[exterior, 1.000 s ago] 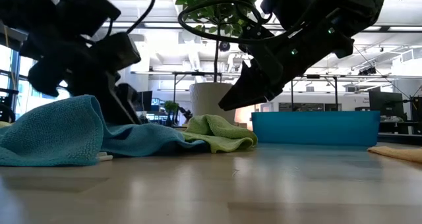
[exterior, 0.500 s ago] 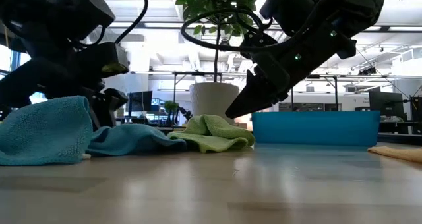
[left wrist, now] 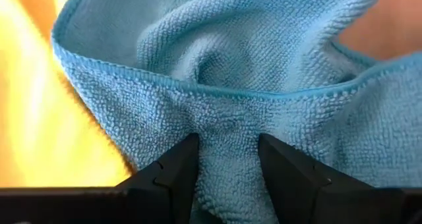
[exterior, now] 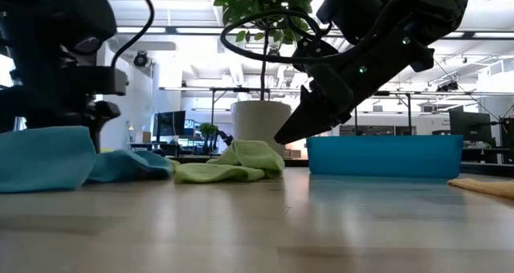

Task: Fold microfiber towels
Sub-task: Adjust the blue towel, then fold the light green towel

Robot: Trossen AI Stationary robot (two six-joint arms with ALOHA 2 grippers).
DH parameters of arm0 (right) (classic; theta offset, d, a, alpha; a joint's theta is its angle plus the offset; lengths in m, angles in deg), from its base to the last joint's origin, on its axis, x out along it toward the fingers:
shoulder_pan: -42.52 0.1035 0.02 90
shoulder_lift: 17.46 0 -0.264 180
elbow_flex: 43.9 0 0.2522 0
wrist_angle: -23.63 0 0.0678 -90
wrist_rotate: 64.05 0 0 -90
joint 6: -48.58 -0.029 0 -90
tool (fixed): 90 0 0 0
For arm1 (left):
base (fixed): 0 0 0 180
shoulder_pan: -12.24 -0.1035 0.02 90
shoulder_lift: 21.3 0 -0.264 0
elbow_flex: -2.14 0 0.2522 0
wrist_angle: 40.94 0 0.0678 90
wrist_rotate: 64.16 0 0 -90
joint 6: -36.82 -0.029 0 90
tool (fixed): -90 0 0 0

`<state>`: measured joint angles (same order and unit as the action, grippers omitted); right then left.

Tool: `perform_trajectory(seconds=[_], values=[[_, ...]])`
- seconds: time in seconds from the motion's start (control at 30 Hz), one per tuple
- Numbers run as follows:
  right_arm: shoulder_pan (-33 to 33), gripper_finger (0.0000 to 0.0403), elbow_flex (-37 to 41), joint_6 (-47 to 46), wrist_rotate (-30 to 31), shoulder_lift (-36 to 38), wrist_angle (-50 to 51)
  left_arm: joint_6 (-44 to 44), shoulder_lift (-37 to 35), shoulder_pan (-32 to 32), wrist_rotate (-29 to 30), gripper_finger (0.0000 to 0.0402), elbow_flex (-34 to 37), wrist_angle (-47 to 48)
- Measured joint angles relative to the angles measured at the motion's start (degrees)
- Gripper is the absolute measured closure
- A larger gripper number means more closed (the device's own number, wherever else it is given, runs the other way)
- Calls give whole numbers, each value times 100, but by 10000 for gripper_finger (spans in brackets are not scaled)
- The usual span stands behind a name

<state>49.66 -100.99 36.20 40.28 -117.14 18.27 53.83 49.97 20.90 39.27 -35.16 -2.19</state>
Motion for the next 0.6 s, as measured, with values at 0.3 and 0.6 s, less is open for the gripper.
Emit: perform_trajectory(seconds=[0.3, 0.6], values=[[0, 254, 2, 50, 0, 0, -248, 536, -489, -2, 647, 250, 33, 933], [0, 248, 2, -320, 68, 0, -257, 628, -591, -2, 938, 250, -669, 889]])
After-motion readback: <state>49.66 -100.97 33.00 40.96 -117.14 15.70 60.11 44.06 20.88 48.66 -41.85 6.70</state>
